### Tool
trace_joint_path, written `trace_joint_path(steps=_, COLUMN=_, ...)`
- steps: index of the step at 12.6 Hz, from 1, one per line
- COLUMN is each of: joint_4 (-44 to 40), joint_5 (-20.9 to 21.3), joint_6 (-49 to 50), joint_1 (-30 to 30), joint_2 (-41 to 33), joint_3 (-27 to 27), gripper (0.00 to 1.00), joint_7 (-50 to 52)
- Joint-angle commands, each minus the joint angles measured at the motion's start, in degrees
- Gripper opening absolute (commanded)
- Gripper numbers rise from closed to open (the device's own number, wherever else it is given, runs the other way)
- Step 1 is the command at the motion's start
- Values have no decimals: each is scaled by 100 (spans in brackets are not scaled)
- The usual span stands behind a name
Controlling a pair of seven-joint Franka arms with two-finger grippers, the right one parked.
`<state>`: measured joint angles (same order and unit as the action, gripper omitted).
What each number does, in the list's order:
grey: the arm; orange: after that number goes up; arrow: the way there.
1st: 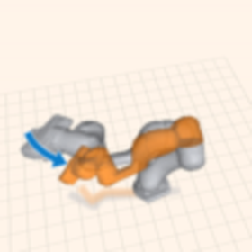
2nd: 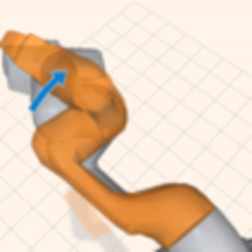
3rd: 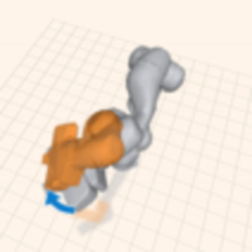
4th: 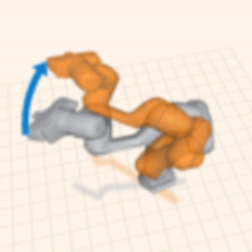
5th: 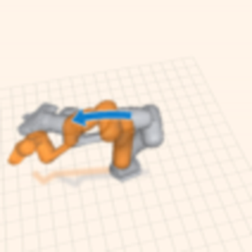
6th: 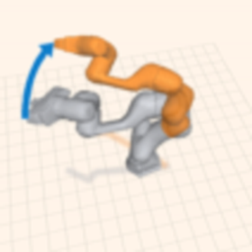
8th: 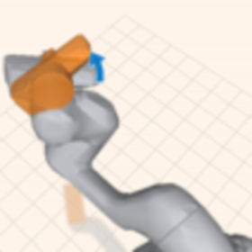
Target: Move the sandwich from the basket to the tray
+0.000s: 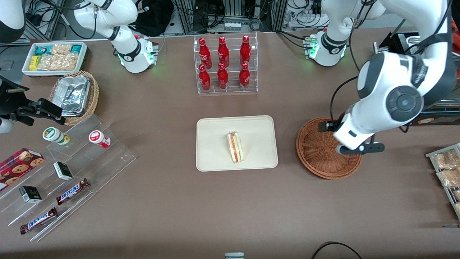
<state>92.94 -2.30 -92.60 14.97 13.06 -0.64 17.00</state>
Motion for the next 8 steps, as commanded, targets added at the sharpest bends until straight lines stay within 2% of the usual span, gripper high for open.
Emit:
trace_joint_path(steps=1, joint_4=478, joint_5=63, joint_6=-48, joint_1=-55, joint_2=-496, joint_3=55, gripper=100, joint_7=-74)
trace_joint_path(steps=2, joint_4=601, joint_5=63, joint_6=-48, joint_1=-238, joint_2=-654, joint_3=116, gripper=100, joint_7=-74)
trace_joint_path(steps=8, joint_4=743, joint_5=141, joint_6=339, joint_1=-1812, joint_2=-1279, joint_3=1512, gripper=100, joint_7=-109)
